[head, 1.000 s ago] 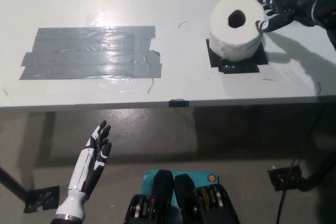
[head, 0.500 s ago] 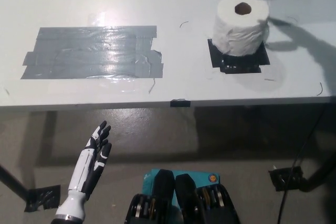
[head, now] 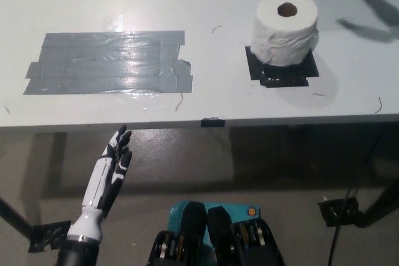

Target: A person hands over a roll of toilet paper to the robot , and the robot inserts its right thumb into the hole in the centre to grab the roll, and then places it on the balck area on the desk.

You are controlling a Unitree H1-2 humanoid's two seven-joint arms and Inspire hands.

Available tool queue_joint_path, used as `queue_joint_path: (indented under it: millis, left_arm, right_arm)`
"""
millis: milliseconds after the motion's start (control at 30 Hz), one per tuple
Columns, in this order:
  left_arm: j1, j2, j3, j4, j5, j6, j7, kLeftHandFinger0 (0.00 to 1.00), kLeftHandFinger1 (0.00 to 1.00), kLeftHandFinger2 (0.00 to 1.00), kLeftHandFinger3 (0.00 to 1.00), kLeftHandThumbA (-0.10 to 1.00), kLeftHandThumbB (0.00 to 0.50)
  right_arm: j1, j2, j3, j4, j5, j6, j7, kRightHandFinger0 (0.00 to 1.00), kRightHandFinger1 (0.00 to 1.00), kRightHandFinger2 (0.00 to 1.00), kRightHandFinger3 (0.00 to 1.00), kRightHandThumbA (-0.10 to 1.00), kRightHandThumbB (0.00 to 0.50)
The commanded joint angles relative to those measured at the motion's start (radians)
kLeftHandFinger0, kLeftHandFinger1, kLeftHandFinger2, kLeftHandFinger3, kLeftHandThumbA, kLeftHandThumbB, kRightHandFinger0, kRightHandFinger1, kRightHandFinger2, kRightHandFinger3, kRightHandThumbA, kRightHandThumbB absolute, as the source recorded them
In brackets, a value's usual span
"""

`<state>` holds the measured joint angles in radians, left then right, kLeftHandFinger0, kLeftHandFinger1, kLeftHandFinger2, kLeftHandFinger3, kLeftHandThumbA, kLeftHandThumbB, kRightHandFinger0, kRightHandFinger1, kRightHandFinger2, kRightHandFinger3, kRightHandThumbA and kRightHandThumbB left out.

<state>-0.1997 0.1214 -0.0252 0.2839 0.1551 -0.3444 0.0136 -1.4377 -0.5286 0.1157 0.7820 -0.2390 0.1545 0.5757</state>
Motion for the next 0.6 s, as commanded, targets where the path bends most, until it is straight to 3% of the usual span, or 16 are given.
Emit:
queue_joint_path:
  millis: [0,133,200,567]
  left_arm:
    - [-0.093,0.011,0.019,-0.009,-0.007,-0.015,0.018,1.0,1.0,1.0,1.0,0.97,0.083]
    - [-0.123,0.008,0.016,0.006,-0.003,-0.025,0.021,1.0,1.0,1.0,1.0,0.99,0.088]
    - [-0.137,0.005,0.019,0.01,-0.013,-0.022,0.018,1.0,1.0,1.0,1.0,0.99,0.088]
    - [-0.17,0.001,0.02,0.039,-0.014,-0.037,0.024,1.0,1.0,1.0,1.0,0.99,0.101]
  right_arm:
    - [0.119,-0.06,-0.149,-0.62,0.15,0.101,-0.008,1.0,1.0,1.0,1.0,0.79,0.45]
    - [0.259,-0.038,-0.224,-0.911,0.214,0.146,-0.031,1.0,1.0,1.0,1.0,0.77,0.452]
    - [0.327,-0.033,-0.245,-1.014,0.22,0.123,-0.05,1.0,1.0,1.0,1.0,0.83,0.438]
    - [0.71,0.06,-0.306,-1.556,0.41,0.303,-0.102,1.0,1.0,1.0,1.0,0.65,0.318]
